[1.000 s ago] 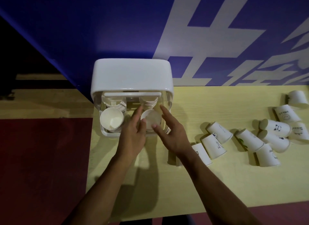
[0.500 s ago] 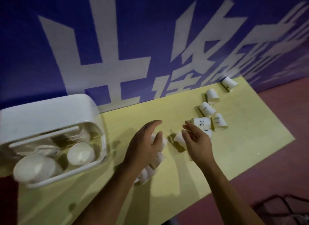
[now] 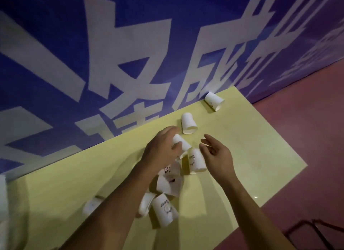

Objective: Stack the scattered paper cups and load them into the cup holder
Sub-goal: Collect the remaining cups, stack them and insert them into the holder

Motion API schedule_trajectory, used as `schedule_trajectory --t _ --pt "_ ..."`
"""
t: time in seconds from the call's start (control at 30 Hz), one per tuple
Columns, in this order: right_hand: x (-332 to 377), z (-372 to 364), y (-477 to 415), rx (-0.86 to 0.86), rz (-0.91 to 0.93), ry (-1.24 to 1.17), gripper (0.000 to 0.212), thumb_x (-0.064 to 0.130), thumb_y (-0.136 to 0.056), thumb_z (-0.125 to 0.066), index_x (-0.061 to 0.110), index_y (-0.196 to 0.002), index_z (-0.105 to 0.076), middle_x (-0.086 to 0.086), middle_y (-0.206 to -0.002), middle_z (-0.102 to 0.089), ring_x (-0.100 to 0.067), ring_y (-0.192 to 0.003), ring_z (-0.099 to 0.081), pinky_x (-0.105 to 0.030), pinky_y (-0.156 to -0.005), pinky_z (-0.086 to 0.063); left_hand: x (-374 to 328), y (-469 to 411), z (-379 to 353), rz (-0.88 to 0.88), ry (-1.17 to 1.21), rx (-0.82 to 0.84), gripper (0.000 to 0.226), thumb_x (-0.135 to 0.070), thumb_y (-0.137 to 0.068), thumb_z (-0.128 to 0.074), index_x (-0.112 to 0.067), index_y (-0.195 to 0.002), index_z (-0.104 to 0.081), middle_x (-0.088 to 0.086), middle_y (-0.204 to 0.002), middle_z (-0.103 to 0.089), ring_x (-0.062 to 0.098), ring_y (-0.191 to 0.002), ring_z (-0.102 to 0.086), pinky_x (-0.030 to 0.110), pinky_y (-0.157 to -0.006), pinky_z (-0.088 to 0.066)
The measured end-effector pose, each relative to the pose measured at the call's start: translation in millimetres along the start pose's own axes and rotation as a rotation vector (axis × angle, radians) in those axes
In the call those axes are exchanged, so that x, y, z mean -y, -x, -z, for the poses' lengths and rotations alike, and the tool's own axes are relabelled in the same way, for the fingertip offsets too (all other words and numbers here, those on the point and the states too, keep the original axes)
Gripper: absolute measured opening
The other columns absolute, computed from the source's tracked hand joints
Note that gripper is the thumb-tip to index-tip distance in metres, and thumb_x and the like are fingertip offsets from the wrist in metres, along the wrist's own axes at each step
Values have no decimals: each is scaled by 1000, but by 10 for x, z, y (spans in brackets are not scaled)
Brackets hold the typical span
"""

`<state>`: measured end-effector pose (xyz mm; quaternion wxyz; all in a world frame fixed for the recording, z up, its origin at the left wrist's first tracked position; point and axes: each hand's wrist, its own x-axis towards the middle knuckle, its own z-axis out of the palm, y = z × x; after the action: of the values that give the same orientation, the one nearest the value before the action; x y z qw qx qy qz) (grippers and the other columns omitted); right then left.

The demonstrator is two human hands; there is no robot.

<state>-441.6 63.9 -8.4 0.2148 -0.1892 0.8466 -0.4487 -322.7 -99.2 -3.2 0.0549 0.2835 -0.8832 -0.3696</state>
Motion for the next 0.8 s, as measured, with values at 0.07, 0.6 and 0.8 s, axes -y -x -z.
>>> schedule_trajectory --t 0.07,0.6,0.8 --pt "-96 136 -380 10 5 30 41 21 -98 -67 18 -138 -63 4 -122 -72 18 -93 -64 -10 -87 -48 -75 -413 -106 -26 -68 37 53 -32 -99 -64 -28 -149 -47 -9 -156 -46 14 -135 -50 25 -100 -44" --pt "-666 641 -2443 13 -13 282 71 35 -86 -81 10 -146 -50 -9 -141 -58 -26 -125 -56 -33 -101 -44 143 -2347 -813 -893 -1054 662 61 -28 -95 -64 -21 -150 -39 7 -151 -49 35 -140 -44 45 -115 -36" --pt "-782 473 -2999 46 -71 343 103 50 -68 -92 15 -150 -40 -8 -143 -56 -32 -129 -52 -46 -104 -50 -114 -2240 -832 -116 -115 357 78 -49 -78 -85 -36 -141 -43 -12 -133 -56 13 -115 -58 27 -89 -50"
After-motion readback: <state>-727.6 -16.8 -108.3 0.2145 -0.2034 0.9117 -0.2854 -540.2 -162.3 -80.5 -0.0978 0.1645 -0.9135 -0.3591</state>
